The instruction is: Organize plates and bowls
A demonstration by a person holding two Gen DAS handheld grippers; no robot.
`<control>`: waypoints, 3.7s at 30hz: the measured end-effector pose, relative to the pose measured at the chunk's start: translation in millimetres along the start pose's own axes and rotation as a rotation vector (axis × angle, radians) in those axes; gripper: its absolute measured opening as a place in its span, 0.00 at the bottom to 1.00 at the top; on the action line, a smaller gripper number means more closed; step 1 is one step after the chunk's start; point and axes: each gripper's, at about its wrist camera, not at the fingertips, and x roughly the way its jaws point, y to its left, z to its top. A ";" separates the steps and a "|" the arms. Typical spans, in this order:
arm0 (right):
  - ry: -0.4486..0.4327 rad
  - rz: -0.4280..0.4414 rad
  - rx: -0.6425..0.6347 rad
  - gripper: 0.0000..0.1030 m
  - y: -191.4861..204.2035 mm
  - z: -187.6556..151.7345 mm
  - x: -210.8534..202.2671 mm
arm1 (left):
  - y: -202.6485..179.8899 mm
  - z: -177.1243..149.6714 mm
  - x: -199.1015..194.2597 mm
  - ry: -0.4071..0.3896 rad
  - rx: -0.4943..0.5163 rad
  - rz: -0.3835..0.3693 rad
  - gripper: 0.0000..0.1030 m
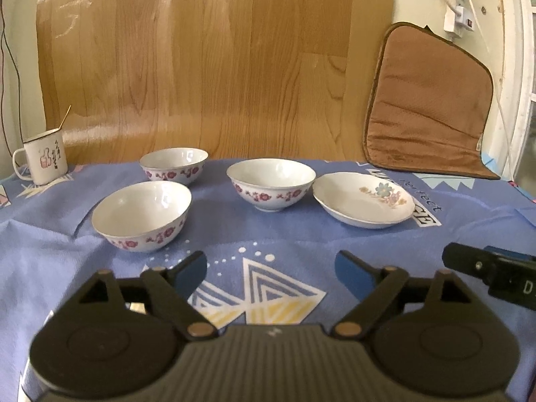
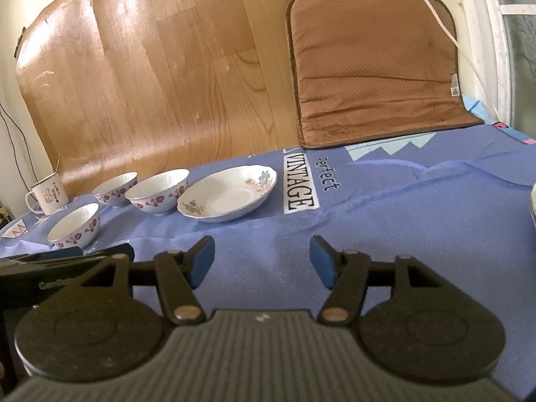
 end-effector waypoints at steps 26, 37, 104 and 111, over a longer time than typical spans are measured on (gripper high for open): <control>-0.001 -0.001 0.002 0.68 1.9 0.1 1.8 | 0.8 0.4 -0.1 -0.008 -0.002 -0.007 0.91; -0.001 -0.001 0.003 0.68 2.5 0.2 2.4 | 1.1 -0.4 -0.5 -0.010 -0.003 -0.009 0.92; -0.004 0.015 0.041 0.73 2.0 -0.2 3.1 | 6.4 -0.6 -5.6 -0.051 -0.041 -0.035 0.98; -0.003 0.015 0.041 0.73 2.0 0.0 3.1 | 6.2 1.0 -5.8 -0.050 -0.044 -0.041 0.98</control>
